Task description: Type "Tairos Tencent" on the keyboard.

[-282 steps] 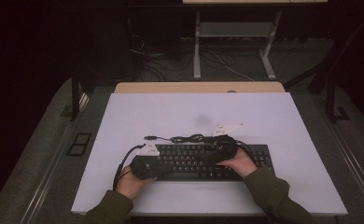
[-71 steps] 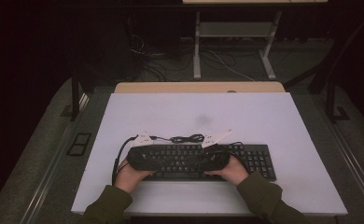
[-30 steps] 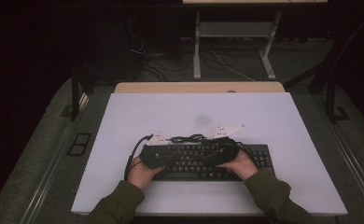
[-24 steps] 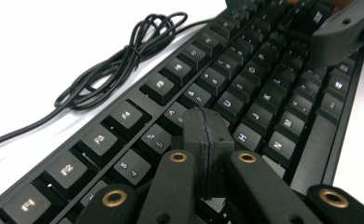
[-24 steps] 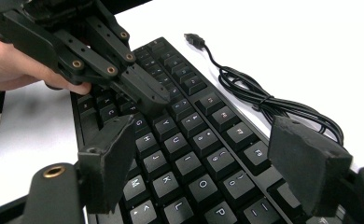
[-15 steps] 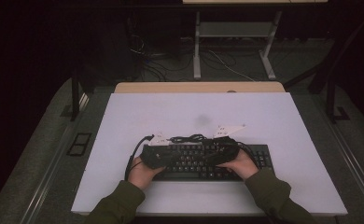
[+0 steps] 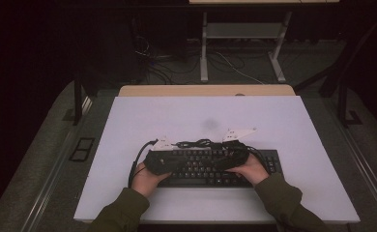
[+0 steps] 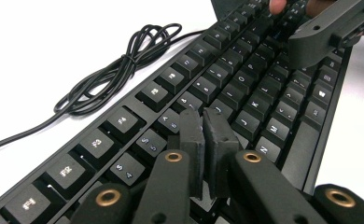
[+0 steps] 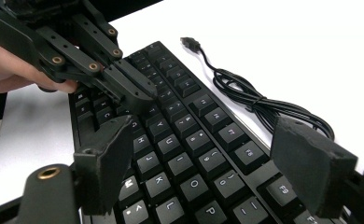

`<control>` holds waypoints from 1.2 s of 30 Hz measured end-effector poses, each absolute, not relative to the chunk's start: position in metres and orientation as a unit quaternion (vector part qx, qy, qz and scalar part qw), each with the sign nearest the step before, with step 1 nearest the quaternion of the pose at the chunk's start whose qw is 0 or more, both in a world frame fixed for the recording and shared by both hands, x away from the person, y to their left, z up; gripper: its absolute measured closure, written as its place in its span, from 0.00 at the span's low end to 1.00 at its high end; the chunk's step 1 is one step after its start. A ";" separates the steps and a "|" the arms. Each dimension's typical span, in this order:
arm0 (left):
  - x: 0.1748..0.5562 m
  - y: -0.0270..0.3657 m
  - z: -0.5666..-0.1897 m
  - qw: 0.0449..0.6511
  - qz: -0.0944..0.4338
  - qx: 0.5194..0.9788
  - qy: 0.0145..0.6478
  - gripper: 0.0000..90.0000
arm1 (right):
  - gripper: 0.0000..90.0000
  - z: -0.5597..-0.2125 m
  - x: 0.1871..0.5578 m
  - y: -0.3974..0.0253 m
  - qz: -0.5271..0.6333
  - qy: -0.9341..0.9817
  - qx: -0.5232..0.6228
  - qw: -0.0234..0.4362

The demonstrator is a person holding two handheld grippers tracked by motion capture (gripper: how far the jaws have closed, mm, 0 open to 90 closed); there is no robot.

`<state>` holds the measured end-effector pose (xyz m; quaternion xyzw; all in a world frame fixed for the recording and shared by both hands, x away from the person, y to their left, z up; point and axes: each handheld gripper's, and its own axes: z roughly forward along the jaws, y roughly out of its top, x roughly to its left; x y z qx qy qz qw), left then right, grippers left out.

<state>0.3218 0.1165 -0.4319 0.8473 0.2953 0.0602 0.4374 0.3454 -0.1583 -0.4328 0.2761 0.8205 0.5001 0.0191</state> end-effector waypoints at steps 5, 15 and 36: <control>0.322 0.119 -0.431 0.444 0.058 0.843 0.297 0.86 | 0.23 -0.432 0.346 -0.162 0.502 0.818 0.279 0.020; 0.317 0.126 -0.430 0.448 0.072 0.838 0.303 0.56 | 0.22 -0.431 0.345 -0.166 0.502 0.818 0.279 0.024; 0.304 0.146 -0.425 0.468 0.074 0.823 0.314 0.24 | 0.21 -0.424 0.331 -0.194 0.509 0.810 0.290 0.038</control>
